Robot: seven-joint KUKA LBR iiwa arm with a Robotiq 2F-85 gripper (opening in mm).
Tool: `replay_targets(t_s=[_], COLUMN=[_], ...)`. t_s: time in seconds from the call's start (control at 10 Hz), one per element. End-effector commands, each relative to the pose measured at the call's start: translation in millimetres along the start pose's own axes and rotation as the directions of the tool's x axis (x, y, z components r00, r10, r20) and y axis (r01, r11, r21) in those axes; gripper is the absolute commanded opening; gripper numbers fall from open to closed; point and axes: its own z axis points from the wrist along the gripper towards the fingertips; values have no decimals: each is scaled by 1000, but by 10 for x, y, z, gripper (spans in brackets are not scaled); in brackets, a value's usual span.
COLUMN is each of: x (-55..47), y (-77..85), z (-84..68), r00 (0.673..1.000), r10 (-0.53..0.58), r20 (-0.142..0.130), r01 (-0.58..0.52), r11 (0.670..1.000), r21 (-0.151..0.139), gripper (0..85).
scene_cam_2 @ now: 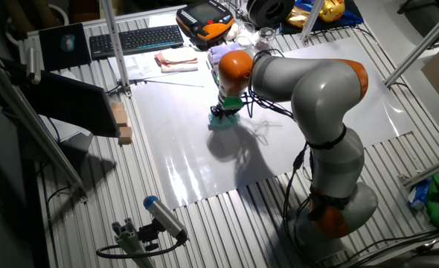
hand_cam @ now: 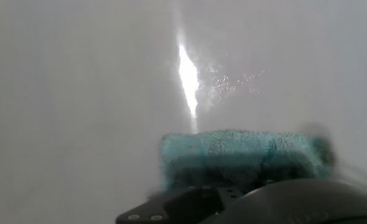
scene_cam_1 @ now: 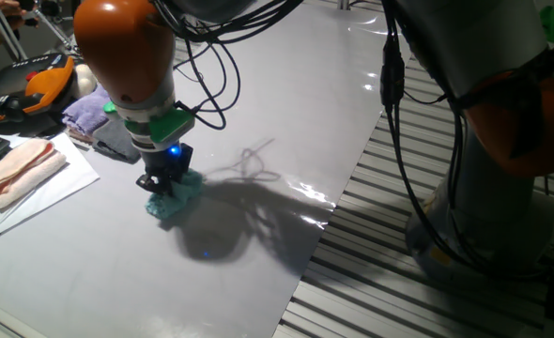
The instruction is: Clean the table with a cloth
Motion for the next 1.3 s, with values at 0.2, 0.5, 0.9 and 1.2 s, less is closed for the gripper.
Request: replay_targets(t_s=[0.2,0.5,0.9,1.2], x=[30,30,-111,-222], y=[95,164,307,368], z=[-3,21,0,29], r00=[999,996,989,986], r10=[34,87,146,156], r20=[-3,-8,22,56], r01=[-34,-87,-146,-154], r11=[999,996,989,987], r21=[16,0,-21,-35], gripper=[0,0,0,0])
